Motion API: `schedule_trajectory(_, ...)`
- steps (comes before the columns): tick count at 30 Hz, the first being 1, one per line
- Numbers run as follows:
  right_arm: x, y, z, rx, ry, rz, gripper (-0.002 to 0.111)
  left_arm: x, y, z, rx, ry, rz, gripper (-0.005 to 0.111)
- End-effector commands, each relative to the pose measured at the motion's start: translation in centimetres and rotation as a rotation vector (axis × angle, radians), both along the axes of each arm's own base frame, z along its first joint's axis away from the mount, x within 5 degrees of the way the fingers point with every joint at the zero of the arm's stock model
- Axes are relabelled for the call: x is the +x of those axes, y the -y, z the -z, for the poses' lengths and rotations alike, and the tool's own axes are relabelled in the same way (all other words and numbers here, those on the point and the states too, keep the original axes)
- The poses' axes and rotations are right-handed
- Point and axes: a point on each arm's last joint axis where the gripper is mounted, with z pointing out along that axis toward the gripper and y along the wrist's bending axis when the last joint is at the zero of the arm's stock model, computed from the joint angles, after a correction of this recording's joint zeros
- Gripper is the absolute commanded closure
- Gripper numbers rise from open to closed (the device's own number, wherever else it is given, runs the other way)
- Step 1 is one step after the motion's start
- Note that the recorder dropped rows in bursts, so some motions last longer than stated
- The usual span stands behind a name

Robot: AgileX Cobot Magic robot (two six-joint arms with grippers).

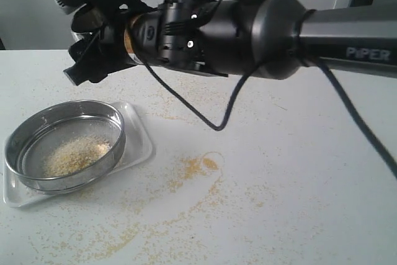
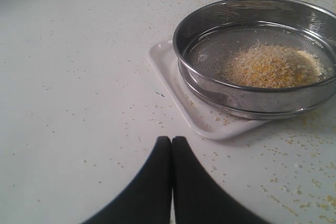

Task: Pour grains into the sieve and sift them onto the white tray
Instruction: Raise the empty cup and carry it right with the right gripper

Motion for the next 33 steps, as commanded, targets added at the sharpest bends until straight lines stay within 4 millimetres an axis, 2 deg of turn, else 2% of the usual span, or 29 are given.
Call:
schedule_trajectory(1,-0.5,2.3,0.3,0.090,-0.015,-0.096,0.108,0.0,0.0,0.1,-0.010,0.001,0.001,0.106)
schedule_trajectory(6,-0.7,5.2,0.6,0.233,-0.028,-0.201,0.108,0.0,0.0,0.1,-0.010,0.001,0.001,0.106)
schedule_trajectory(9,-1.1,8.4,1.1,0.318,-0.031,-0.250,0.108,0.0,0.0,0.1,-0.010,0.001,0.001,0.106)
schedule_trajectory(15,0.0,13.2,3.9,0.371,-0.164,-0.115,0.108,0.0,0.0,0.1,-0.010,0.001,0.001,0.106)
schedule_trajectory(21,0.9,17.9,6.3,0.378,-0.214,0.006,0.108,0.0,0.0,0.1,-0.010,0.001,0.001,0.106)
schedule_trajectory(33,1.1,23.4,10.0,0.344,-0.239,0.132,0.108,0.0,0.0,0.1,-0.010,0.001,0.001,0.106)
